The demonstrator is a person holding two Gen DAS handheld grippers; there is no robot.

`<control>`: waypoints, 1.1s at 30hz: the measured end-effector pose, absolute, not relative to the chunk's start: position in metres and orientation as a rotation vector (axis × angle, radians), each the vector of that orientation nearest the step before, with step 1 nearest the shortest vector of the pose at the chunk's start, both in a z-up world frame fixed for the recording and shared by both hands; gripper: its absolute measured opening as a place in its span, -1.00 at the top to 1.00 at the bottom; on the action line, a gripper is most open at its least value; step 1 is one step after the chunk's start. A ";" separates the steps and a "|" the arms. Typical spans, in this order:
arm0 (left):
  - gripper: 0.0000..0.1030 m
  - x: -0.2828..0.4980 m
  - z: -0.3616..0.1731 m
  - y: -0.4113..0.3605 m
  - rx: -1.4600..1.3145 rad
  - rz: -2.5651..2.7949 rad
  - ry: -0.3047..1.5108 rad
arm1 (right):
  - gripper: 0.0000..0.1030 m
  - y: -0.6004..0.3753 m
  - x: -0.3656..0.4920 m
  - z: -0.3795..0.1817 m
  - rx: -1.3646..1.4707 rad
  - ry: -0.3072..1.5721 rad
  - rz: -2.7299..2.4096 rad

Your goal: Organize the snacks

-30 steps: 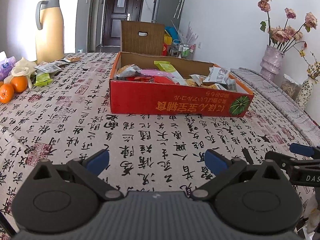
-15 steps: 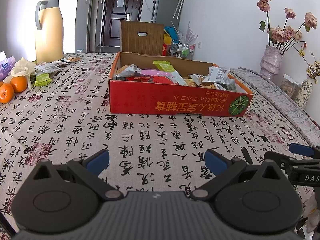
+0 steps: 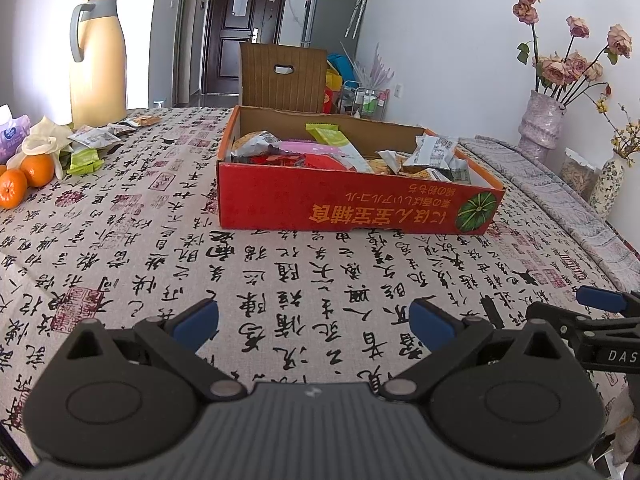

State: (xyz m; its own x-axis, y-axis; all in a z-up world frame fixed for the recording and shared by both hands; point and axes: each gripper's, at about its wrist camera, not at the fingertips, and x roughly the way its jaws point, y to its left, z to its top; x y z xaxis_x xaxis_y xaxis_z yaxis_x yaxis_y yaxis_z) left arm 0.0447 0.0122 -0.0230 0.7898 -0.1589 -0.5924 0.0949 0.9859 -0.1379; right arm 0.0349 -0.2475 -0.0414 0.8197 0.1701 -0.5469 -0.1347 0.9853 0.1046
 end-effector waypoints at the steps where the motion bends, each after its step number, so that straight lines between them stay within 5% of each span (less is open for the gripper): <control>1: -1.00 0.044 -0.023 0.012 -0.103 -0.138 0.645 | -1.00 -0.247 0.035 -0.041 0.062 0.588 0.163; 33: -1.00 0.039 -0.020 0.009 -0.101 -0.147 0.638 | -1.00 -0.245 0.034 -0.038 0.060 0.586 0.160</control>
State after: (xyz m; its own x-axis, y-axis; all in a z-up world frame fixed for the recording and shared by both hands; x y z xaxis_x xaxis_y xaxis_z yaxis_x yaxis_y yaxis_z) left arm 0.0392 0.0089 -0.0199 0.7935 -0.1672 -0.5851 0.1050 0.9847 -0.1390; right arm 0.0340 -0.2450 -0.0380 0.8212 0.1670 -0.5457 -0.1331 0.9859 0.1015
